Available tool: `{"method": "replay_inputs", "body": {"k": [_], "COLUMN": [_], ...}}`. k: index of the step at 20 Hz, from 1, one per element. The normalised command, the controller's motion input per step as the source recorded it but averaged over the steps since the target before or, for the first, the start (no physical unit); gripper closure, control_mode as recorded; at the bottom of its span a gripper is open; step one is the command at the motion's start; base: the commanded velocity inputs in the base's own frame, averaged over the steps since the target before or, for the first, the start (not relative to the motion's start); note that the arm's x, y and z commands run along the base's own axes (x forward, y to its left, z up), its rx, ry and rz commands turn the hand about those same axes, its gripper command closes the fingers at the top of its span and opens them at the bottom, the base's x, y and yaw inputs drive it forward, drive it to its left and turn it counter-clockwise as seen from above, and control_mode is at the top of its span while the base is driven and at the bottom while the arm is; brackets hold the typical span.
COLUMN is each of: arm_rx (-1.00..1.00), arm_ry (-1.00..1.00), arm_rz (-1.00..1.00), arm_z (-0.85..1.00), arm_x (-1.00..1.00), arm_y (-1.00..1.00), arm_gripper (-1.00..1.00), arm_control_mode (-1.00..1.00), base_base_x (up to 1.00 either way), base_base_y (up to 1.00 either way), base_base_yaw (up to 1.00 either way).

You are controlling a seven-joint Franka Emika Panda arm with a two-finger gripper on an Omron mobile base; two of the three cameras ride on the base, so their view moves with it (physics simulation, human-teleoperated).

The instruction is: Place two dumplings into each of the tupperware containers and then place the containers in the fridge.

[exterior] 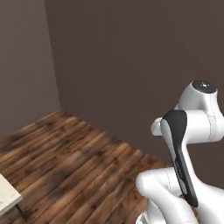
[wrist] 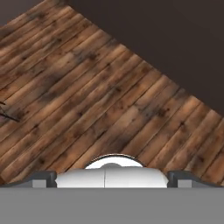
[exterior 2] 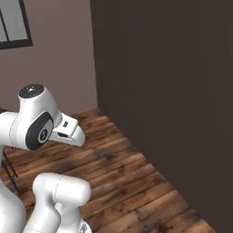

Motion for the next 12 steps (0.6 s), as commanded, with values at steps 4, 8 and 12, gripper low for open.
{"method": "replay_inputs", "body": {"k": [4,8,12], "arm_rx": [0.0,0.0,0.0], "arm_ry": [0.0,0.0,0.0], "arm_rz": [0.0,0.0,0.0], "arm_z": [0.0,0.0,0.0], "arm_x": [0.0,0.0,0.0], "arm_y": [0.0,0.0,0.0], "arm_gripper": [-1.0,-1.0,-1.0], "arm_control_mode": [1.0,1.0,1.0], "base_base_x": [1.0,1.0,0.99], "base_base_y": [-0.26,-0.28,-0.33], "base_base_yaw": [0.54,0.57,0.61]}}
